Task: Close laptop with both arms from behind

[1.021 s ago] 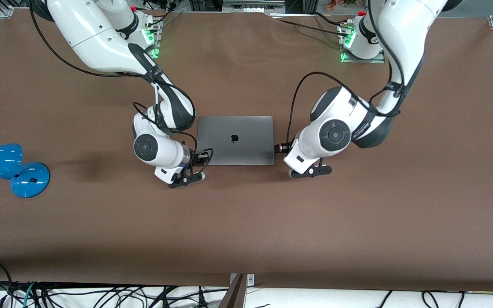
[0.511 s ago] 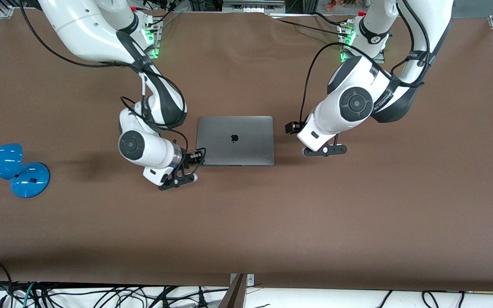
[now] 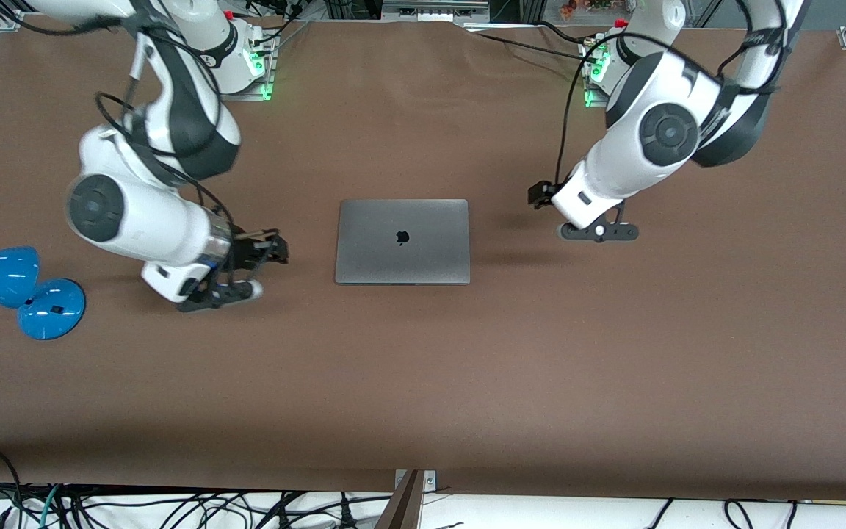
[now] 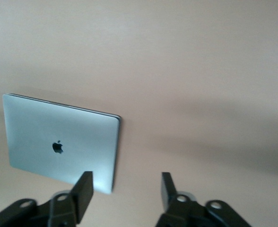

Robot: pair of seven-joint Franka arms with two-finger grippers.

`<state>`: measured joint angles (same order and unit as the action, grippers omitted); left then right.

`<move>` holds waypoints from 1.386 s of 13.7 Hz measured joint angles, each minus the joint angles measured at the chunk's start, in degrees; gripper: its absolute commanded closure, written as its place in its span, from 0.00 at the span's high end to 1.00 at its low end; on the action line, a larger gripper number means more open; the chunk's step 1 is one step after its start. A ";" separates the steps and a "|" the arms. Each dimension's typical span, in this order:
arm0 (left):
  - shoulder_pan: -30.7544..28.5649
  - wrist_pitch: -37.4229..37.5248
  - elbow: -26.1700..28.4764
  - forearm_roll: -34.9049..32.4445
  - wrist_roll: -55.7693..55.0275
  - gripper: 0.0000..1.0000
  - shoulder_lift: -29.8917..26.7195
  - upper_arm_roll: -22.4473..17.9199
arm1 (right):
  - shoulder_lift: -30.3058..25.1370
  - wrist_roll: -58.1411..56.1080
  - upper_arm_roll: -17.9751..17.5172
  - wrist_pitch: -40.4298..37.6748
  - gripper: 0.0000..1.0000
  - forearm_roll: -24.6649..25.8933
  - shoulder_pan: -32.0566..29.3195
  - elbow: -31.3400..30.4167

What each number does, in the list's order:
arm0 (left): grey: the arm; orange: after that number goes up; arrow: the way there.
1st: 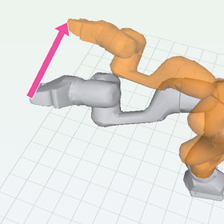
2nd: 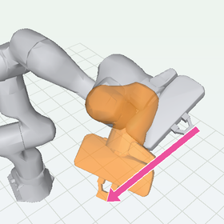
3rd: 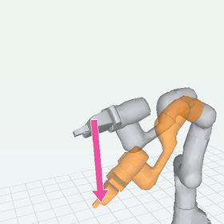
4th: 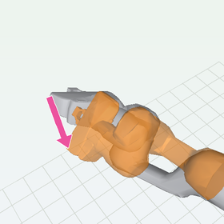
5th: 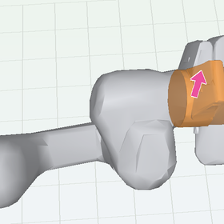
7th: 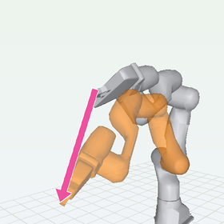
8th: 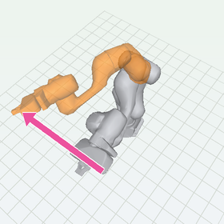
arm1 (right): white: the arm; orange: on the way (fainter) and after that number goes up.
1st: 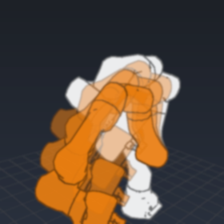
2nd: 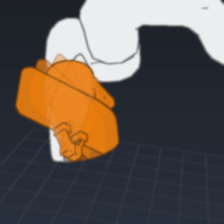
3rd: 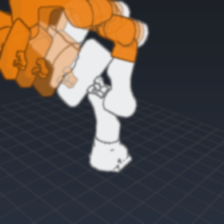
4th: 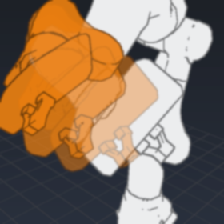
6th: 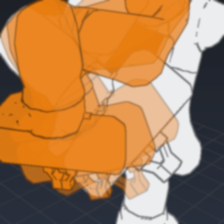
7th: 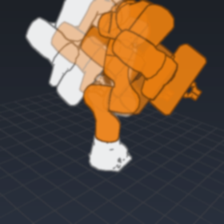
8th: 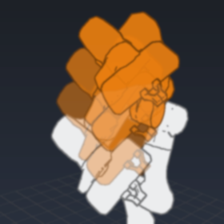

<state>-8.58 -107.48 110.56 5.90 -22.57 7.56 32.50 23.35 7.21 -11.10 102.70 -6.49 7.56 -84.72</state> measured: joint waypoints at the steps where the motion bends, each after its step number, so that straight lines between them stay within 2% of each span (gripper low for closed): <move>1: -1.83 1.98 0.59 0.22 2.10 1.00 -2.44 -0.02 | -1.25 0.00 0.67 -2.14 0.84 0.99 -0.59 0.79; 3: -5.62 5.38 0.88 0.46 6.29 1.00 -6.68 -0.10 | -3.55 0.00 2.03 -5.80 1.00 3.67 -1.17 2.38; 5: -7.89 7.82 0.92 0.52 8.94 1.00 -9.63 -0.18 | -6.02 0.00 2.66 -7.88 1.00 7.35 -1.86 3.18; 8: -8.13 10.99 0.08 0.12 9.55 1.00 -11.40 -0.18 | -9.24 0.00 2.98 -9.30 1.00 11.37 -2.84 3.24; 14: -9.01 12.59 -7.83 -3.09 9.73 1.00 -11.85 -1.61 | -12.44 0.00 8.17 -11.93 1.00 10.65 -3.46 3.23; 16: -6.49 13.82 -10.80 -5.02 11.32 1.00 -11.84 -5.72 | -13.37 0.00 8.98 -13.26 1.00 8.82 -4.51 3.23; 19: 4.63 17.43 -15.17 -6.05 14.93 1.00 -11.70 -18.92 | -15.55 0.00 9.15 -14.98 1.00 7.98 -5.80 3.23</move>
<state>-3.95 -90.05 95.38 -0.14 -7.63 -4.15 13.57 7.80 7.21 -1.94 87.72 1.48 1.76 -81.49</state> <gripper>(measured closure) 0.000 0.000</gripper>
